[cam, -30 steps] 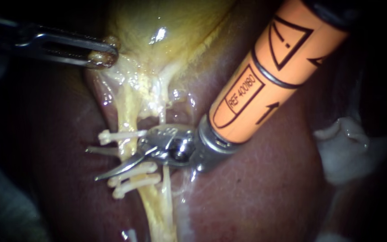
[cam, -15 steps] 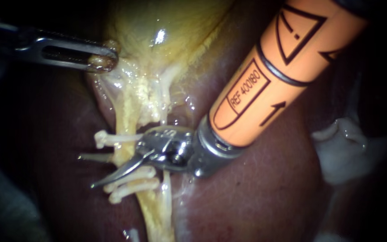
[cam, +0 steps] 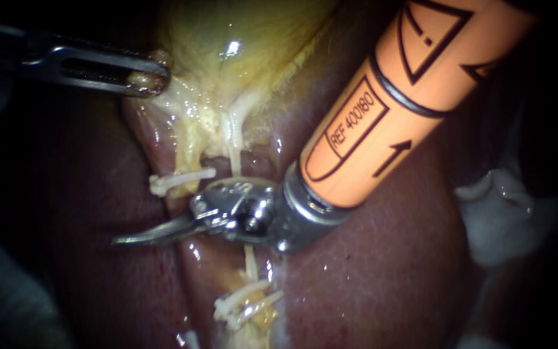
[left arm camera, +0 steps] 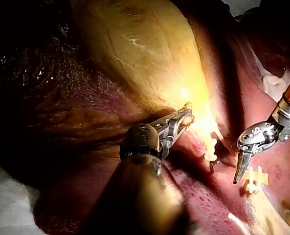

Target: Go to the cutting position left tube

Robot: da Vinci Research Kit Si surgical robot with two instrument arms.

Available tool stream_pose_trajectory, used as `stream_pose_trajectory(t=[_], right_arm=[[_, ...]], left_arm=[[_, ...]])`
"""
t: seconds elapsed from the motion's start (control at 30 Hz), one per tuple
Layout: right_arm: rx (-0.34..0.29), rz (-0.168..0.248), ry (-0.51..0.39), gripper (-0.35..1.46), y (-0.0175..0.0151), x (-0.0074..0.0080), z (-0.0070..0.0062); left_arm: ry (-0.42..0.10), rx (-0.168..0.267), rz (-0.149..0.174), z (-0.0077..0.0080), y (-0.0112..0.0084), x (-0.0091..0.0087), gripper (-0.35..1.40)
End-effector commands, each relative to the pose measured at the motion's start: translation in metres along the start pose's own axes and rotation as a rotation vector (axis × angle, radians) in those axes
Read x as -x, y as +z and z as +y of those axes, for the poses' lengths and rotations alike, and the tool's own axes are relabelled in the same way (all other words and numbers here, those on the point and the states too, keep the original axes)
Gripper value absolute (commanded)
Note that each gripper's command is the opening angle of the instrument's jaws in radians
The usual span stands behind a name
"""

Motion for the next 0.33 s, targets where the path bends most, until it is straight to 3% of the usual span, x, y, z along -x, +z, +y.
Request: stream_pose_trajectory(t=[0.03, 0.33], right_arm=[[0.000, 0.000, -0.001, -0.35, -0.0001, 0.0001, 0.0000], [0.000, -0.001, -0.002, -0.35, -0.0003, 0.0003, 0.0002]], left_arm=[[0.000, 0.000, 0.000, 0.0000, 0.0000, 0.0000, -0.35], [0.000, 0.000, 0.000, 0.0000, 0.0000, 0.0000, -0.35]])
